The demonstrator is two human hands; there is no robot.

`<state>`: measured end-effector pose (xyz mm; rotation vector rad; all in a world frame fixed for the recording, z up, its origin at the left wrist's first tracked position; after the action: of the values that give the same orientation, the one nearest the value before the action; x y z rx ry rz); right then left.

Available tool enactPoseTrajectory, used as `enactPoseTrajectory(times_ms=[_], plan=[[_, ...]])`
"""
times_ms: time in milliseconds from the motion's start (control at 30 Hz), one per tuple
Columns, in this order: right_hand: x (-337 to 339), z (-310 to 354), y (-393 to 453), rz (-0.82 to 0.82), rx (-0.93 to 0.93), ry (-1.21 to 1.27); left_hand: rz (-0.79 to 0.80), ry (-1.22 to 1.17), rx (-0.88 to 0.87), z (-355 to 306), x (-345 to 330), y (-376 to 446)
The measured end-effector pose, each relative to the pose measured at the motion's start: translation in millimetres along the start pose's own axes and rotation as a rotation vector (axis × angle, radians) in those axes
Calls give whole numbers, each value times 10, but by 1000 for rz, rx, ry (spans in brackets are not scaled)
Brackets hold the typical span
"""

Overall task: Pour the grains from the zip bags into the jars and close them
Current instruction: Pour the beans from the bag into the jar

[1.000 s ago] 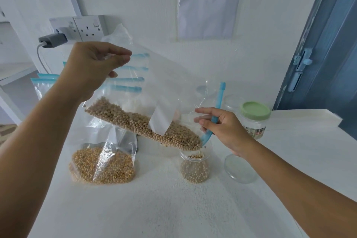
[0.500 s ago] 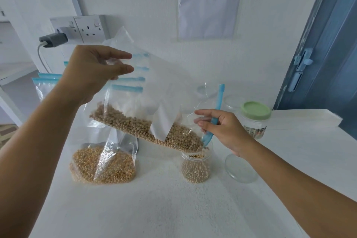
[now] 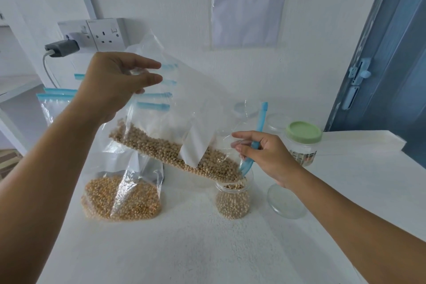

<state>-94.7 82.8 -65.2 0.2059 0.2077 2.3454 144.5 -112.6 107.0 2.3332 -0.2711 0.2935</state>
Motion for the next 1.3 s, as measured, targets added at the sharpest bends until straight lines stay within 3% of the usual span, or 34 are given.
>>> enactPoseTrajectory(times_ms=[1300], plan=[[-170,190,70,26,28,18,-20,-1,28,-91,257,262]])
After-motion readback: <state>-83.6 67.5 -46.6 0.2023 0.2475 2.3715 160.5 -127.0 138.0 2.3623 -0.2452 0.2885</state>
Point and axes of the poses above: each hand's wrist, its own y-axis towards the middle knuckle, its own x-axis out of the back of the hand, z = x × y, the point moved 3 cm from there along y, towards the middle knuckle, and after that the axes turned 14 degrees about -z, right-handed, at the moved point
